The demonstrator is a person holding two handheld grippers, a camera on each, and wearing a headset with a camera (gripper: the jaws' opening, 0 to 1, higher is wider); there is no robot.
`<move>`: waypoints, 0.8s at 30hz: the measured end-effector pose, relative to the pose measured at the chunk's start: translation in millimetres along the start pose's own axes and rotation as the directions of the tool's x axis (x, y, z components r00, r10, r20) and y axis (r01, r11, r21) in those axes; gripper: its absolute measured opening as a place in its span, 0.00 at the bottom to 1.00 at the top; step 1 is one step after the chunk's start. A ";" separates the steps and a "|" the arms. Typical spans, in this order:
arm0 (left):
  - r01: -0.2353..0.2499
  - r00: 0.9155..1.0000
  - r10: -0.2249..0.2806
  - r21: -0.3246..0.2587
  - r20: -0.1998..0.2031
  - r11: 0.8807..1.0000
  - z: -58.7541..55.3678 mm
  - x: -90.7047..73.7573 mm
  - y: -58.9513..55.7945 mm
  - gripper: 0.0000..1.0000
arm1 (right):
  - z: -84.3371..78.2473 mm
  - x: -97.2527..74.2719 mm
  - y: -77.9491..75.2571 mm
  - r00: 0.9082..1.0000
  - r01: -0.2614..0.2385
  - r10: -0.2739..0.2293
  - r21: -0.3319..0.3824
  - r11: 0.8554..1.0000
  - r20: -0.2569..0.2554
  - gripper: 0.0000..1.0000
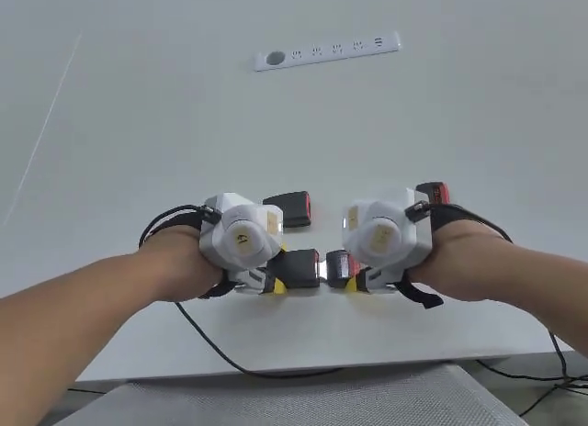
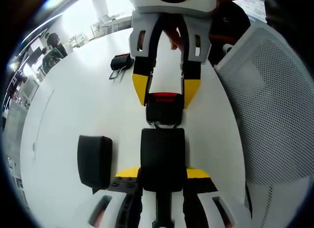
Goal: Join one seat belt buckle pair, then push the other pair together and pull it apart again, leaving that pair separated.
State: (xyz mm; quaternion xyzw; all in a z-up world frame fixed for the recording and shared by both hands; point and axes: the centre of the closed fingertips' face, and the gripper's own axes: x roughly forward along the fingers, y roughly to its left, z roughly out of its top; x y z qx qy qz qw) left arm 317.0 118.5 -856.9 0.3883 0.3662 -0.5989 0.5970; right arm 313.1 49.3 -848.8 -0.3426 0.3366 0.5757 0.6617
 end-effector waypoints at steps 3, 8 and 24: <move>0.004 1.000 -0.004 0.000 -0.001 1.000 -0.1 0.2 0.0 0.32 | 0.6 -0.1 -0.2 1.000 0.002 -0.002 0.008 1.000 0.003 0.29; 0.000 1.000 0.000 0.001 0.008 1.000 -0.7 -0.2 -0.2 0.31 | 1.6 1.4 -0.9 1.000 -0.011 0.011 0.001 1.000 0.013 0.28; 0.004 1.000 -0.004 -0.008 0.006 1.000 -1.1 0.2 0.3 0.32 | -0.8 4.8 0.5 1.000 -0.011 0.011 0.017 1.000 0.008 0.28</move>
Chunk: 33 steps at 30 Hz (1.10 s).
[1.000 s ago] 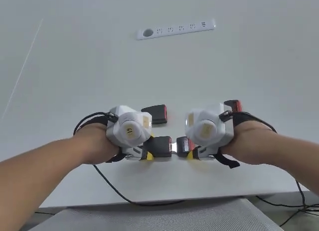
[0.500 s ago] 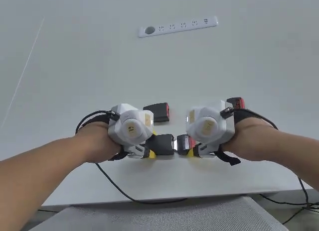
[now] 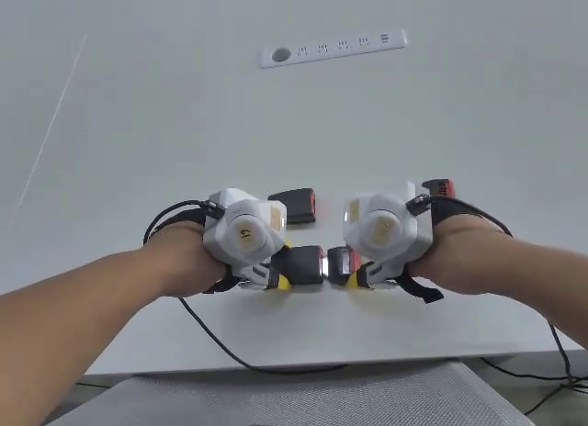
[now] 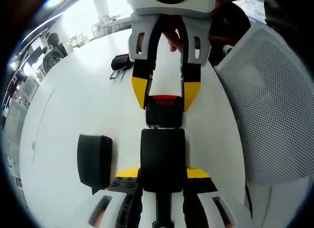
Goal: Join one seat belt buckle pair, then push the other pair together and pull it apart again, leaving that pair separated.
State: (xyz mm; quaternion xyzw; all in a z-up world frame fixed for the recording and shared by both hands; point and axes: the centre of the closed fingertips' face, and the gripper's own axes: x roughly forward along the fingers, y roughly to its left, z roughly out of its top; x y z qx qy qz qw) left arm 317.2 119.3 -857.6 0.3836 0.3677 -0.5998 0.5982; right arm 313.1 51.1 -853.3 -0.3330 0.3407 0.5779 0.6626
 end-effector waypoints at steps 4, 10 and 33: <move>-0.003 1.000 0.003 -0.016 -0.005 1.000 -0.9 -0.1 0.3 0.32 | 0.5 -0.4 0.1 1.000 -0.002 0.002 -0.001 1.000 -0.001 0.29; 0.005 1.000 -0.005 -0.013 -0.009 1.000 -1.5 0.2 0.6 0.32 | 0.4 -2.5 0.1 1.000 -0.013 0.013 -0.034 0.999 0.011 0.29; 0.017 1.000 -0.018 -0.024 -0.019 1.000 -2.2 -0.8 -0.4 0.33 | 3.1 -3.3 0.0 0.998 -0.033 0.033 -0.007 0.999 0.050 0.31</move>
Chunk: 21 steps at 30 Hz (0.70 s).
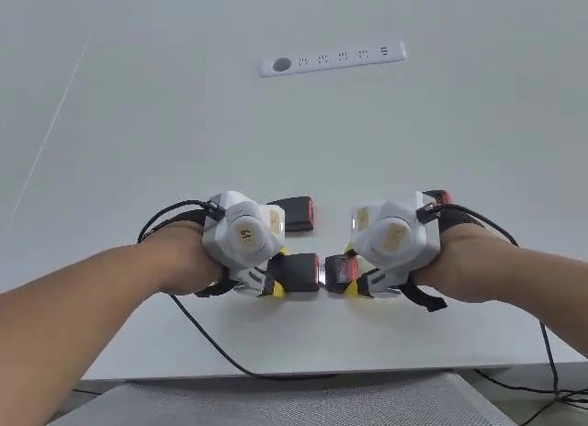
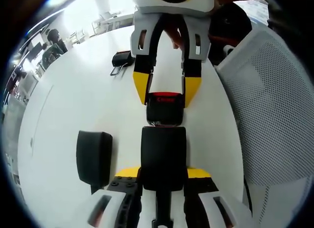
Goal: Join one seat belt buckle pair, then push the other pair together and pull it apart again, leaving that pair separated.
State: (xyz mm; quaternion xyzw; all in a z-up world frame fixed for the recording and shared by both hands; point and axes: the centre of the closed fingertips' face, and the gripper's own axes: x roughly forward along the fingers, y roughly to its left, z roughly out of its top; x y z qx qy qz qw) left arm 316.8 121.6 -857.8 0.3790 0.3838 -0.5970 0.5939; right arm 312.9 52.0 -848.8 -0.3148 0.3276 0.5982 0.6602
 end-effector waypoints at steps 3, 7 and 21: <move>0.000 1.000 0.001 0.002 -0.018 1.000 0.9 0.6 0.5 0.34 | -0.1 1.1 -0.3 1.000 0.004 -0.004 -0.022 1.000 -0.001 0.31; -0.004 0.999 0.004 0.002 -0.036 1.000 0.5 0.5 0.6 0.34 | -0.1 0.8 -0.5 1.000 0.001 -0.001 -0.024 1.000 0.003 0.32; -0.060 0.998 0.060 -0.024 -0.009 0.998 11.3 -24.6 8.4 0.40 | 13.0 -21.4 -4.2 0.998 0.012 -0.013 0.005 1.000 0.060 0.32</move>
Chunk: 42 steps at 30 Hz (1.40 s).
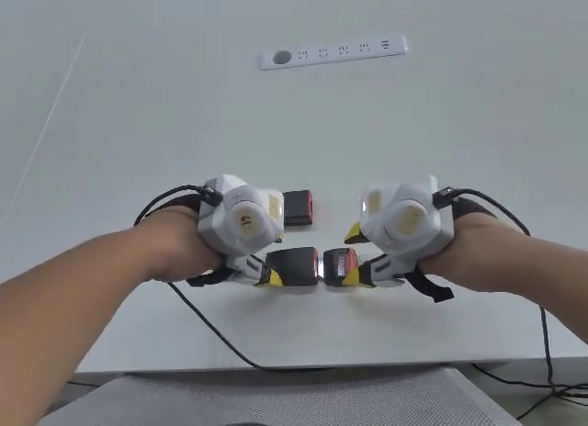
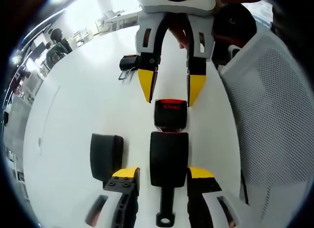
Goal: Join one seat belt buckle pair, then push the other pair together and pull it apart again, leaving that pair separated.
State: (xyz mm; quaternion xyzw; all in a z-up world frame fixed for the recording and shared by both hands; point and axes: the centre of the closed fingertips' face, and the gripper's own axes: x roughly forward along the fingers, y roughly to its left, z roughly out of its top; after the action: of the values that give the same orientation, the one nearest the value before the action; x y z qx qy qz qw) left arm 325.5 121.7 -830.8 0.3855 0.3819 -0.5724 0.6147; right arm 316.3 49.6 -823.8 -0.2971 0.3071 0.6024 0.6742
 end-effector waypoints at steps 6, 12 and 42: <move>-0.037 0.999 0.036 0.009 0.036 0.999 13.7 -8.6 14.3 0.40 | 0.6 -14.8 -15.1 0.999 0.033 -0.033 -0.003 0.999 0.011 0.32; -0.100 0.994 0.100 -0.004 0.054 0.995 20.9 -8.5 46.1 0.40 | -19.2 -28.1 -34.9 0.999 0.032 -0.033 -0.032 0.999 -0.020 0.34; -0.043 0.999 0.043 -0.053 0.002 0.998 -11.0 19.9 84.8 0.44 | -112.0 -69.3 -99.0 0.983 0.086 -0.087 -0.014 0.996 -0.161 0.32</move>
State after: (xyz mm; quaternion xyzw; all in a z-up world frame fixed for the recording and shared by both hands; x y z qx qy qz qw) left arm 410.9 127.5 -850.3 0.3762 0.3878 -0.5494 0.6374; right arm 402.5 -90.1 -838.4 -0.3603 0.3451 0.5478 0.6716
